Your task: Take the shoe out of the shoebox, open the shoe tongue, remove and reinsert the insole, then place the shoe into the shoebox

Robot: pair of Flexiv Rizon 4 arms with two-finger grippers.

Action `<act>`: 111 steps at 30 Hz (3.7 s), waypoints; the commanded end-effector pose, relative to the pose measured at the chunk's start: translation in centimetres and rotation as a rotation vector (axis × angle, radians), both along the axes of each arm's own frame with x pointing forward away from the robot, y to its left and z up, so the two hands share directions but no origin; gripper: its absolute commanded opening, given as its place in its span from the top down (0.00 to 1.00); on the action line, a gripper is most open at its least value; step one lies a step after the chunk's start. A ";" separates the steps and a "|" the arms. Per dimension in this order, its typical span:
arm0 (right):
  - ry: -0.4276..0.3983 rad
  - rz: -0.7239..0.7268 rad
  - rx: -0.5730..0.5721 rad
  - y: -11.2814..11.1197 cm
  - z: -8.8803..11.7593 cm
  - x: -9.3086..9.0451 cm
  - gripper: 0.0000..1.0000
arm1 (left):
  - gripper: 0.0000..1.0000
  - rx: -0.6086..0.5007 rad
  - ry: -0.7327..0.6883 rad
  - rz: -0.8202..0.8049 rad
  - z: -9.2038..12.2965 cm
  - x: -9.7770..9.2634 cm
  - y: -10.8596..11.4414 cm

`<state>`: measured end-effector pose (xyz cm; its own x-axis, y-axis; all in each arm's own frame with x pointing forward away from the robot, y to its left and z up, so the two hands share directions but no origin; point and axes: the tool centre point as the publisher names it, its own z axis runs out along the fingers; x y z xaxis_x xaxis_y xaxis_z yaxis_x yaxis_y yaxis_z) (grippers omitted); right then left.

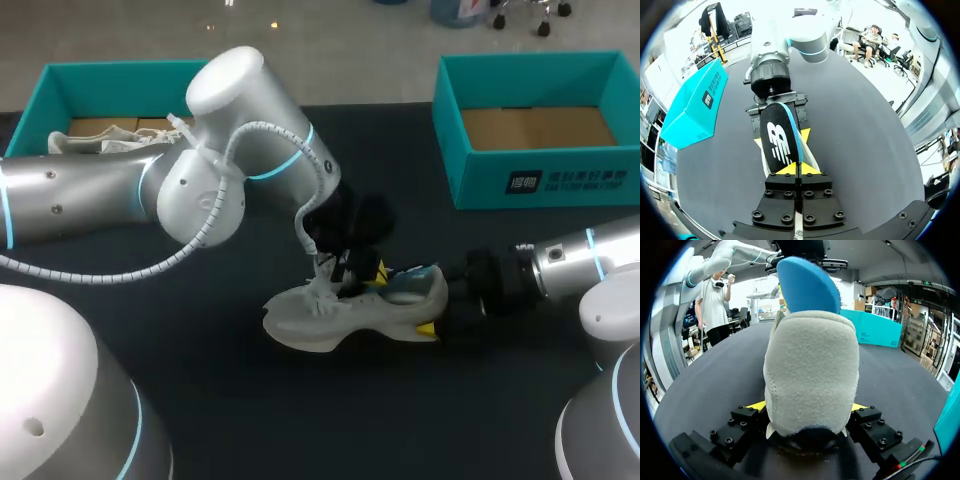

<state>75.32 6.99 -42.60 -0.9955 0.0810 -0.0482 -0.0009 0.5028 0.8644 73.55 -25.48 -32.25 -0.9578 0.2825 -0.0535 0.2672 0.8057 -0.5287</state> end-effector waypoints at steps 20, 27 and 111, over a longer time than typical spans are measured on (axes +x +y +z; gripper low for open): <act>-0.001 -0.001 -0.002 0.0 -0.2 0.0 1.00 | 0.50 -0.043 -0.067 0.040 -0.2 -1.1 -1.4; -0.001 -0.001 -0.002 0.0 -0.2 0.0 1.00 | 0.43 -0.019 -0.180 0.120 0.1 -1.3 -1.1; -0.001 -0.001 -0.002 0.0 -0.2 0.0 1.00 | 1.00 -0.313 -0.286 0.018 11.8 -1.1 -6.0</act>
